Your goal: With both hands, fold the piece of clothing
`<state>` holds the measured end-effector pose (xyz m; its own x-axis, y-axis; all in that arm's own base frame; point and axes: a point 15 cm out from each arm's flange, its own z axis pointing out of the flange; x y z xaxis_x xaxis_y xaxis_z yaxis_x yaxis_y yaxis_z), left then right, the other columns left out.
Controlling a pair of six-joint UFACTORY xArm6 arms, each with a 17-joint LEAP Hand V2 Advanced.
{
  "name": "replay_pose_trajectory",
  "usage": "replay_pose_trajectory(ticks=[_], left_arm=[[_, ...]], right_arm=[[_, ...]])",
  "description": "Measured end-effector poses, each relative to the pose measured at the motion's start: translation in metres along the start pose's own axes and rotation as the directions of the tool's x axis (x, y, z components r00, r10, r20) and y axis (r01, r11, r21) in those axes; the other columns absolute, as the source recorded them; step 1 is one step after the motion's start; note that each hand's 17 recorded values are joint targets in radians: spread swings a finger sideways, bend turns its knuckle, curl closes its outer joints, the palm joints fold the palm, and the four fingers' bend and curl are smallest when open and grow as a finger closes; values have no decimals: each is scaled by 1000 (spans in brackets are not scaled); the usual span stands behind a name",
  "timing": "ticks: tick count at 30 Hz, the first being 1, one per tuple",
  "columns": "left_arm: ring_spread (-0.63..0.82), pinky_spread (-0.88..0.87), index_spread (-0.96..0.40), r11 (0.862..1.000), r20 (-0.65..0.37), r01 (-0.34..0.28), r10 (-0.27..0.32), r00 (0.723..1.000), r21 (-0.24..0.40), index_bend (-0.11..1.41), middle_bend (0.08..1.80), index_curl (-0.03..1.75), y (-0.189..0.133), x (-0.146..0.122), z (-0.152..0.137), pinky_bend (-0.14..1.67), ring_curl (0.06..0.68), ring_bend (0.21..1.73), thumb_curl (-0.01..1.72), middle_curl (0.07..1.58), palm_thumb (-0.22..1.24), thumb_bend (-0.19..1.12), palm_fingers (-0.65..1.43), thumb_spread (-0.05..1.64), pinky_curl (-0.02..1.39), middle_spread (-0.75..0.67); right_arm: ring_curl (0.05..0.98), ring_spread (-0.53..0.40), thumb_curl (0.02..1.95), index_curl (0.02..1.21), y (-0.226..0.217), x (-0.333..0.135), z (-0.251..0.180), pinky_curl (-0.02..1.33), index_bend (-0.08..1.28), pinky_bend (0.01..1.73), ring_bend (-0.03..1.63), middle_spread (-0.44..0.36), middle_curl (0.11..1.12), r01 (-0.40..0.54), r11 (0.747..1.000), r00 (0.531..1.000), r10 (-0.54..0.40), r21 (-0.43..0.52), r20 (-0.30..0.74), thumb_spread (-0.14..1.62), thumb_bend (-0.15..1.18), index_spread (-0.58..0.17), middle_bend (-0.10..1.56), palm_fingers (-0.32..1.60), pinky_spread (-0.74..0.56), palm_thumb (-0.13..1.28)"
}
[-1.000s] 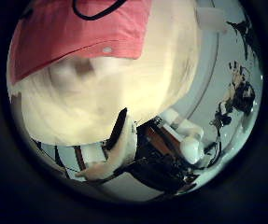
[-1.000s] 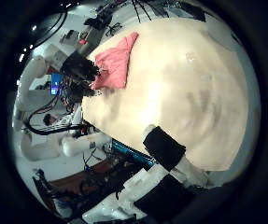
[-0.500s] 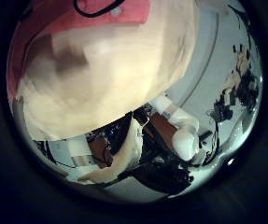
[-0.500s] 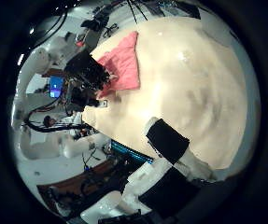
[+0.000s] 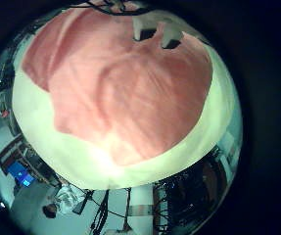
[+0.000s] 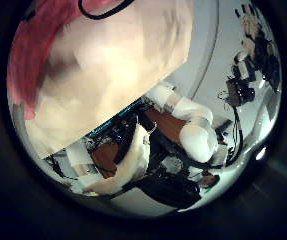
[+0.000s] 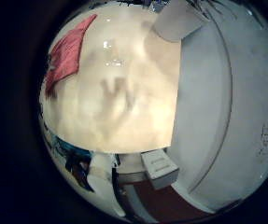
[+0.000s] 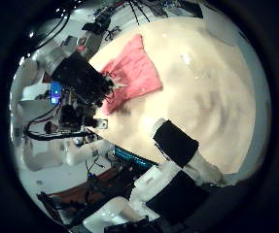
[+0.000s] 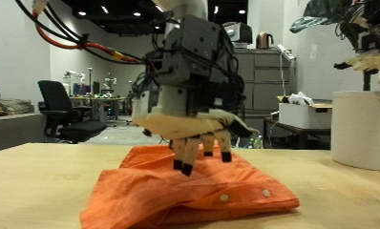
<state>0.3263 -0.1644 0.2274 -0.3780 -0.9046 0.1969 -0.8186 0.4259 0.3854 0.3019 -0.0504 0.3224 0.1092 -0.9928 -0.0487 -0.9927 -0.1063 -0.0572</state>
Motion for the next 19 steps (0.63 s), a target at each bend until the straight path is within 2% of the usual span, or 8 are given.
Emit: replay_pose_trajectory(ticks=[2,4,6,8,12,15,17,19], left_arm=[[545,454,237,998,24,36,-37,999,55,158,210,261,8,-18,-21,353,227,545,233,315,296,-10,-2,1309,328,475],[544,456,231,989,64,78,-86,994,123,160,206,264,22,-39,-47,346,224,539,234,316,299,-9,-6,1307,324,466],[544,460,224,972,99,124,-147,984,201,163,197,268,38,-57,-74,342,223,537,235,315,299,-12,-5,1303,322,459],[545,463,208,944,112,184,-221,969,273,163,192,271,56,-75,-98,339,221,532,235,314,292,-15,-8,1291,321,453],[543,472,181,884,74,296,-344,936,361,166,186,279,94,-111,-121,336,216,520,237,307,282,-16,-9,1266,318,446],[540,475,170,868,48,344,-385,922,357,164,187,283,111,-120,-112,335,216,515,243,304,285,-15,-8,1254,317,442],[540,477,165,853,25,389,-424,905,349,164,184,285,124,-133,-103,336,217,514,244,300,283,-16,-10,1247,317,440],[540,477,159,850,10,410,-437,899,331,164,188,287,130,-135,-90,334,217,512,246,299,282,-15,-7,1243,317,439]], right_arm=[[213,130,327,291,-8,-3,-10,264,166,396,345,-14,340,10,1000,1000,-10,19,-2,1273,-11,-362,242,238,319,567],[213,128,330,293,-17,-10,-20,263,175,388,337,-31,340,38,999,999,-38,33,-3,1279,-9,-383,238,246,320,578],[215,128,331,295,-24,-10,-29,264,175,388,337,-38,337,45,998,999,-45,50,-8,1283,-8,-397,223,243,320,585],[216,130,333,298,-31,-10,-40,268,174,395,329,-75,332,52,996,999,-51,72,-15,1290,-8,-416,196,228,325,595],[217,131,333,296,-43,-15,-51,269,171,397,318,-94,329,88,992,996,-86,93,-32,1294,-14,-436,185,212,332,594],[218,136,333,296,-52,-13,-51,272,170,401,310,-108,325,94,992,995,-91,87,-31,1291,-14,-441,183,194,333,591],[219,138,333,294,-57,-17,-50,272,170,402,308,-111,323,105,992,994,-104,74,-25,1290,-14,-443,187,191,334,590],[222,142,330,293,-59,-19,-45,272,165,392,308,-98,328,113,992,994,-112,57,-19,1294,-14,-440,199,190,330,585]])
